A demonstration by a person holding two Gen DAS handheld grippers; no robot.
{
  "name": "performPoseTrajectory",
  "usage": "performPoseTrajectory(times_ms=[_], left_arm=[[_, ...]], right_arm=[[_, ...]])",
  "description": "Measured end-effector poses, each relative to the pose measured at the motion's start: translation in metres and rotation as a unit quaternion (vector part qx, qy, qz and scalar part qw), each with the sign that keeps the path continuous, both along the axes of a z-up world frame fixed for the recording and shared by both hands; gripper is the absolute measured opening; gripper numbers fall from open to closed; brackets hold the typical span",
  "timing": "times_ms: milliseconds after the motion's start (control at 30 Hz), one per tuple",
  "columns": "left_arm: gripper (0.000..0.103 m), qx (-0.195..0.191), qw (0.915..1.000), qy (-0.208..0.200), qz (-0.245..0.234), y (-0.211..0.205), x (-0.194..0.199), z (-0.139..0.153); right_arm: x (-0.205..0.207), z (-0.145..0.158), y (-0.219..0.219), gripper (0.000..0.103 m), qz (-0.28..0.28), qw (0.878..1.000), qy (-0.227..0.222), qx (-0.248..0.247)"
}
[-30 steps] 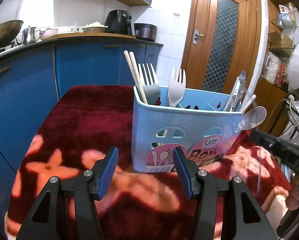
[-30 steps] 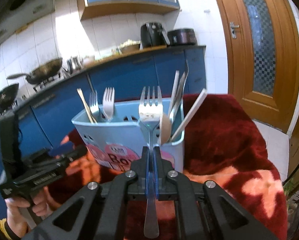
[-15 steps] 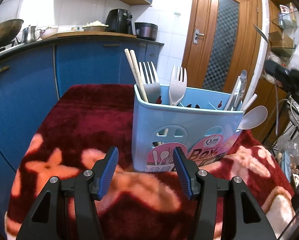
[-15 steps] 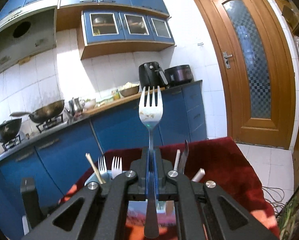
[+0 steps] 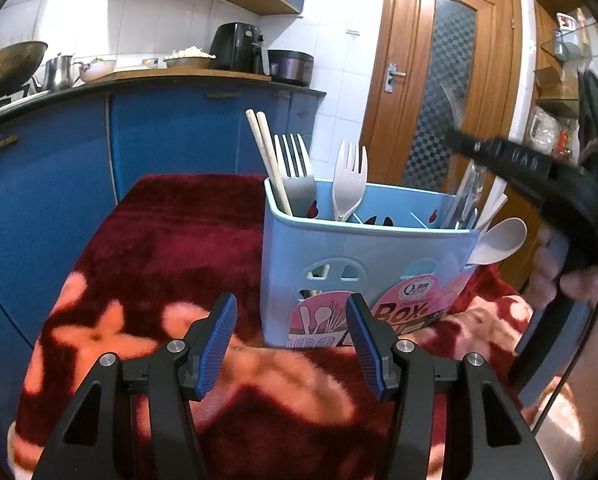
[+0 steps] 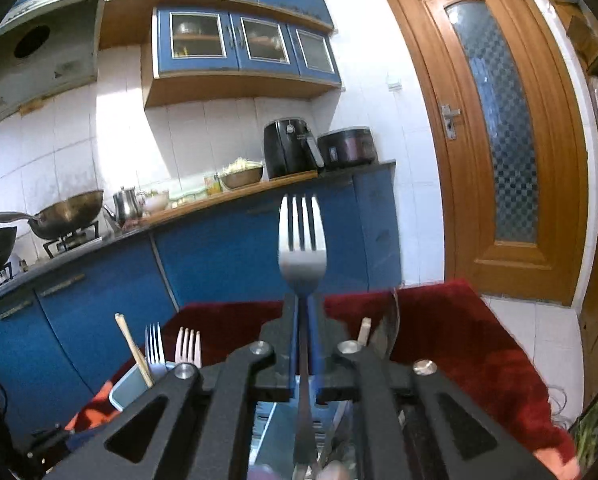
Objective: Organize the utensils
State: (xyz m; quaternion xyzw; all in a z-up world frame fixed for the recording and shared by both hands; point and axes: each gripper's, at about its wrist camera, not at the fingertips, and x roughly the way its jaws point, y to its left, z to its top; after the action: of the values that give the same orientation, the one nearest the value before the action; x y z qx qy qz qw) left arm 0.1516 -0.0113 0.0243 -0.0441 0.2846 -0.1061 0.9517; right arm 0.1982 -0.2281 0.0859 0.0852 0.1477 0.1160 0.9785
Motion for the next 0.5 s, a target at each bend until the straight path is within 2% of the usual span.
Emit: performPoseTrajectory(times_ms=[67,167,333,500], left_arm=[[0.058,-0.003,1.0000,-0.002,0.001,0.001,-0.001,0.002],[0.058,-0.005,1.0000,-0.005,0.004,0.001,-0.006,0.006],[0.058,-0.008,0.9999,-0.008,0.006,0.001,-0.017,0.013],[0.058,-0.006,0.9998,-0.020,0.008,0.001,-0.034,0.025]], right_arm=[[-0.006,0.000,-0.003,0.024,0.003,1.000,-0.001,0.005],[-0.019,0.008,-0.006,0.031,0.004,1.000,-0.015,0.002],[-0.044,0.026,-0.009,0.032,0.012,1.000,-0.028,0.008],[-0.072,0.035,-0.010,0.033,0.021,1.000,-0.015,0.009]])
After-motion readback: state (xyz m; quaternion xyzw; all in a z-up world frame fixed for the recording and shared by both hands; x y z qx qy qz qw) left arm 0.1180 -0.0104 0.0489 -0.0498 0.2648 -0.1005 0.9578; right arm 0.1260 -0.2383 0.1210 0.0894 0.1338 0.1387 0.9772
